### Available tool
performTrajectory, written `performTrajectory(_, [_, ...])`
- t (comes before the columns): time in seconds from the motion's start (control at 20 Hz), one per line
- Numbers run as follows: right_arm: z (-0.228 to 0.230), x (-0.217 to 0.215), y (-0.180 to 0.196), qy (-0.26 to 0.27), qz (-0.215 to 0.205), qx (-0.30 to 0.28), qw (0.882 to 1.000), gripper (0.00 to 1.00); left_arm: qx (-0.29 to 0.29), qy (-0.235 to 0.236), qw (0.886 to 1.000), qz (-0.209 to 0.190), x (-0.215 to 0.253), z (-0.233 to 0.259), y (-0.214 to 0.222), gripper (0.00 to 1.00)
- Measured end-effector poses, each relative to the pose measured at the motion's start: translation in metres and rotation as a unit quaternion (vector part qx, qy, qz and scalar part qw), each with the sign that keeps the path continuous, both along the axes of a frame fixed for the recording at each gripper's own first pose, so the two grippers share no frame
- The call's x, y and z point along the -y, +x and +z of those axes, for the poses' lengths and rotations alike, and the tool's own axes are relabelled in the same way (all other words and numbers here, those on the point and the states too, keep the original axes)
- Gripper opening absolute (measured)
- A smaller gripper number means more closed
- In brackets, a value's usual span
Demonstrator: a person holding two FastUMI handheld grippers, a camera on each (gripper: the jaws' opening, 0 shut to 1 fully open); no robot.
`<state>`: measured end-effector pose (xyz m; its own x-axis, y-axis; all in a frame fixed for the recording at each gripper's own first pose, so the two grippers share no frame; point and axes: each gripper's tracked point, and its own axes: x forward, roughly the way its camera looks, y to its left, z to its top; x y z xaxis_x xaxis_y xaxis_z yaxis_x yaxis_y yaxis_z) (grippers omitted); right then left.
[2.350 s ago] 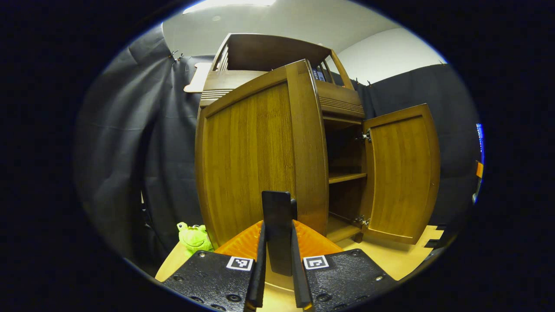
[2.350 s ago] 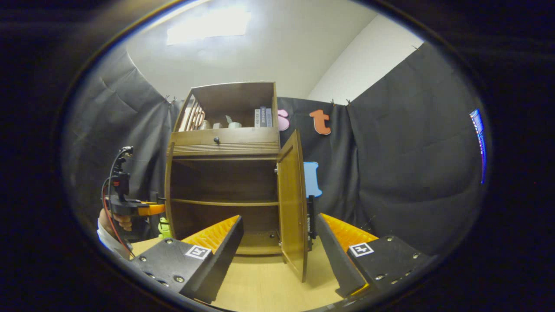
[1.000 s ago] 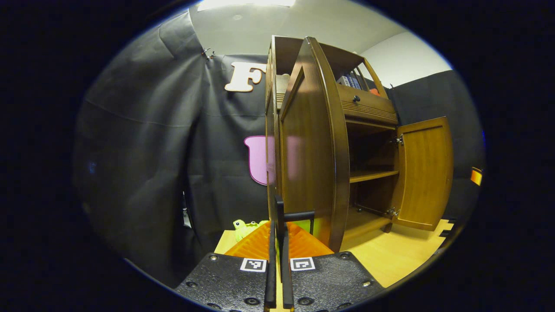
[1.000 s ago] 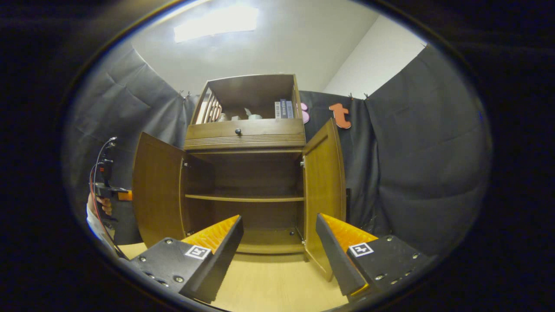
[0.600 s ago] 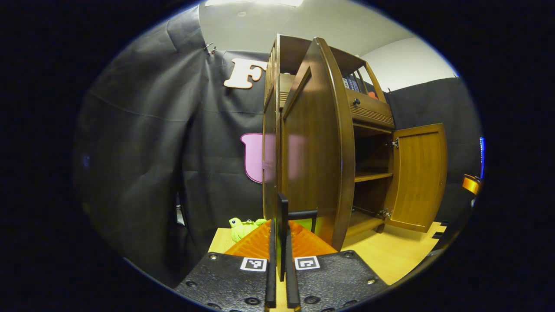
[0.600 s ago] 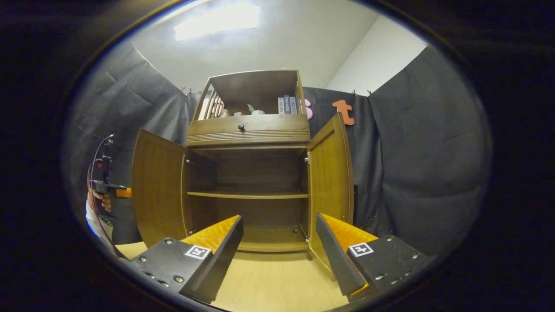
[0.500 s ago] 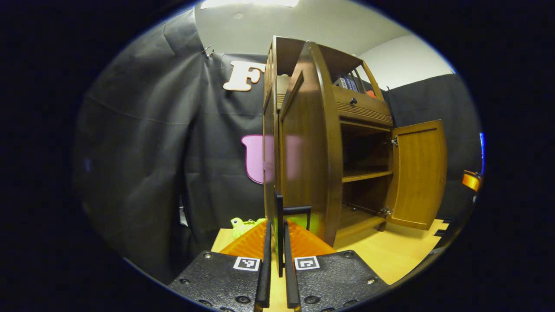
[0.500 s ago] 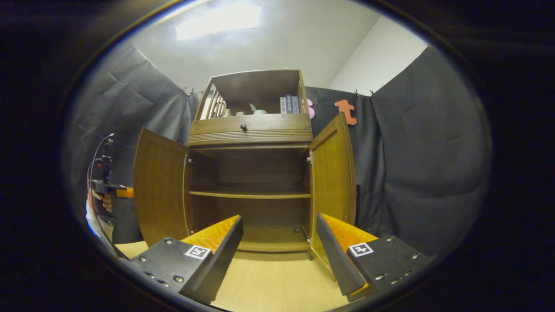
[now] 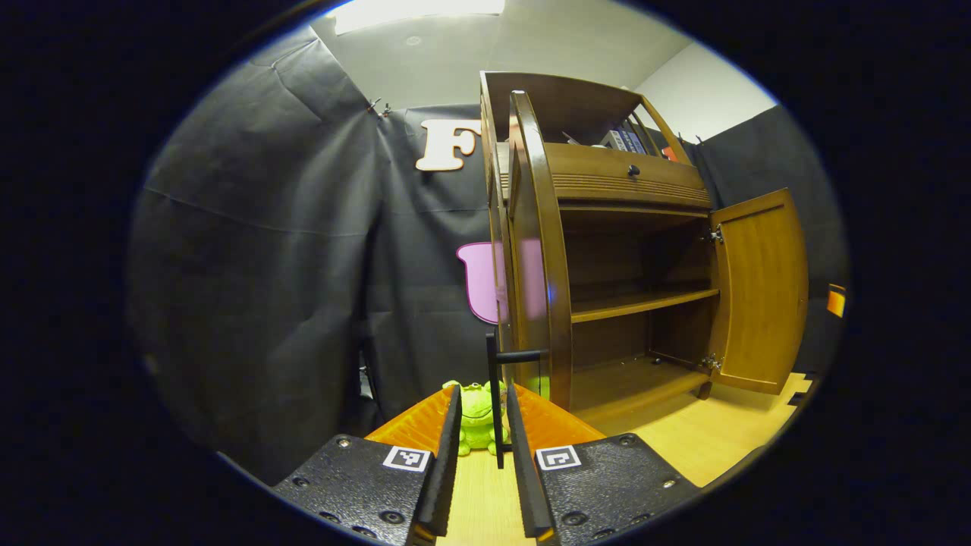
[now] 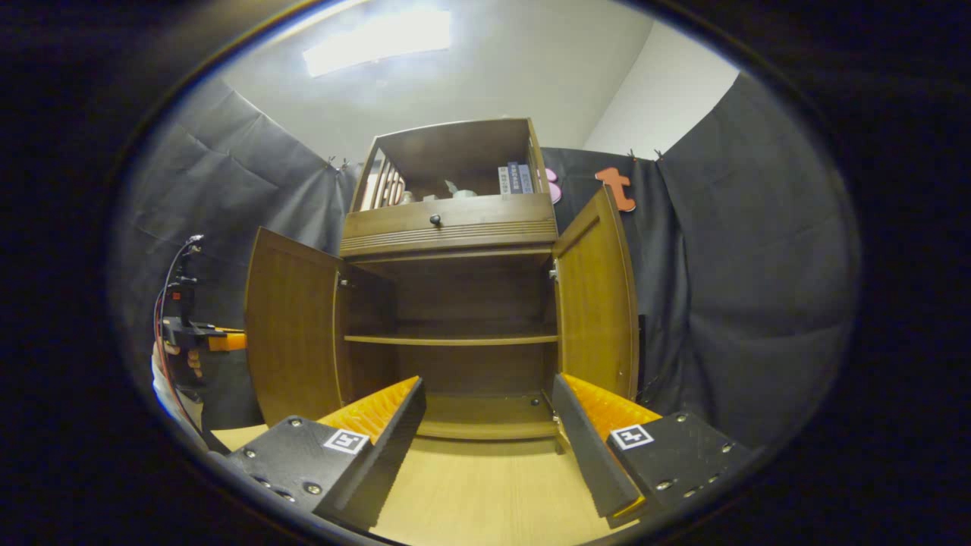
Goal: Open the right door of the double-door shoe cabinet with the right hand, and open the left door with the left hand.
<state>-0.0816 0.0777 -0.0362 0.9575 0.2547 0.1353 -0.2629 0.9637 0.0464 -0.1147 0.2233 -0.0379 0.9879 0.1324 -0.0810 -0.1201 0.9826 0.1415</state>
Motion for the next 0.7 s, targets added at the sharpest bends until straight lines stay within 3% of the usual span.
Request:
performTrajectory(0.1, [-0.003, -0.003, 0.004, 0.002, 0.009, 0.001, 1.000, 1.00, 0.000, -0.013, 1.000, 0.008, 0.003, 0.002, -0.007, 0.36])
performTrajectory(0.15, [-0.007, -0.005, 0.006, 0.001, 0.014, -0.002, 1.000, 1.00, -0.003, -0.014, 1.000, 0.016, 0.002, 0.000, -0.010, 0.45])
performTrajectory(0.3, [-0.016, -0.005, 0.011, -0.005, 0.023, -0.013, 1.000, 1.00, 0.004, -0.015, 0.999, 0.033, 0.002, 0.006, -0.020, 0.46])
performTrajectory(0.35, [-0.018, -0.005, 0.013, -0.006, 0.025, -0.015, 1.000, 0.96, 0.010, -0.016, 0.999, 0.037, 0.006, 0.009, -0.025, 0.55])
performTrajectory(0.4, [-0.019, -0.003, 0.014, -0.006, 0.026, -0.016, 1.000, 1.00, 0.020, -0.017, 0.999, 0.046, 0.006, 0.017, -0.028, 0.64])
performTrajectory(0.45, [-0.021, -0.001, 0.013, -0.005, 0.027, -0.017, 0.999, 1.00, 0.031, -0.021, 0.998, 0.047, 0.009, 0.022, -0.030, 0.65])
performTrajectory(0.5, [-0.020, 0.002, 0.013, -0.003, 0.027, -0.018, 0.999, 1.00, 0.038, -0.027, 0.998, 0.041, 0.018, 0.026, -0.027, 0.77])
performTrajectory(0.6, [-0.018, 0.005, 0.014, 0.005, 0.028, -0.014, 0.999, 1.00, 0.036, -0.027, 0.999, 0.029, 0.038, 0.027, -0.030, 0.90])
performTrajectory(0.7, [-0.014, 0.011, 0.017, 0.019, 0.027, -0.009, 0.999, 1.00, 0.040, -0.018, 0.999, 0.019, 0.055, 0.031, -0.027, 0.90])
